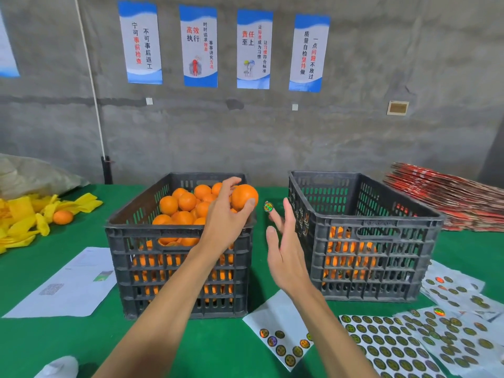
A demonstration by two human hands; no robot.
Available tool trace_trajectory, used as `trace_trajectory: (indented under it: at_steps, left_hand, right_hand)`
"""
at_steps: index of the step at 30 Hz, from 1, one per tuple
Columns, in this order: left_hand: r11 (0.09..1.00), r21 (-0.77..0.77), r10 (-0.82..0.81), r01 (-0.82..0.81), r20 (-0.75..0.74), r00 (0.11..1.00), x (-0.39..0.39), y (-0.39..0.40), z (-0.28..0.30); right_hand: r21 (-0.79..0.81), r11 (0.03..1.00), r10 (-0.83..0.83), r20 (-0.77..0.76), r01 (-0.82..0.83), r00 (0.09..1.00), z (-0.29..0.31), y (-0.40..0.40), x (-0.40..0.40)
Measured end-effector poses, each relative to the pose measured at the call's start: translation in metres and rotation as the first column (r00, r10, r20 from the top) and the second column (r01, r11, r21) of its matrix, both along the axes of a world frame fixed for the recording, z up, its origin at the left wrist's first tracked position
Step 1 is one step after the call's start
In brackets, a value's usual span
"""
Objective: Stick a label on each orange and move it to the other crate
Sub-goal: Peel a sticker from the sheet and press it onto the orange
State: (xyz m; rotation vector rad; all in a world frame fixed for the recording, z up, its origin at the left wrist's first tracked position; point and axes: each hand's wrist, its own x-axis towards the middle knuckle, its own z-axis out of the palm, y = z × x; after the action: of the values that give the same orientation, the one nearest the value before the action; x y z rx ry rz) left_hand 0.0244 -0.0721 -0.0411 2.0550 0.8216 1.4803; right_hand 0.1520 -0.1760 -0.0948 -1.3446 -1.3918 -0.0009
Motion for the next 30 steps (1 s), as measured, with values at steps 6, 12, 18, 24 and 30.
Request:
trace_trajectory:
  at_steps: [6,12,18,24,30]
  left_hand:
    - [0.984,-0.088,-0.158,0.158,0.006,0.987,-0.004,0.000,0.007]
    - [0.970,-0.142,-0.185,0.197,0.091,0.978,-0.005,-0.009,0.014]
    - [0.982,-0.121,-0.130,0.142,0.100,0.986,-0.004,-0.012,0.013]
    - [0.955,-0.189,-0.203,0.227,0.140,0.969,-0.005,-0.006,0.013]
    - [0.906,-0.281,-0.310,0.316,0.064,0.948,-0.010,0.000,0.017]
  right_hand:
    - [0.024,0.999,-0.052,0.190,0.048,0.980,0.019,0.013,-0.008]
    - [0.056,0.997,-0.075,0.355,0.059,0.932,0.024,0.016,-0.010]
    - [0.146,0.976,-0.214,0.509,0.161,0.834,0.025,0.018,-0.007]
    - [0.008,0.991,-0.136,0.179,0.137,0.974,0.020,0.022,-0.008]
    - [0.011,0.990,0.139,-0.221,-0.140,0.965,0.035,0.030,-0.006]
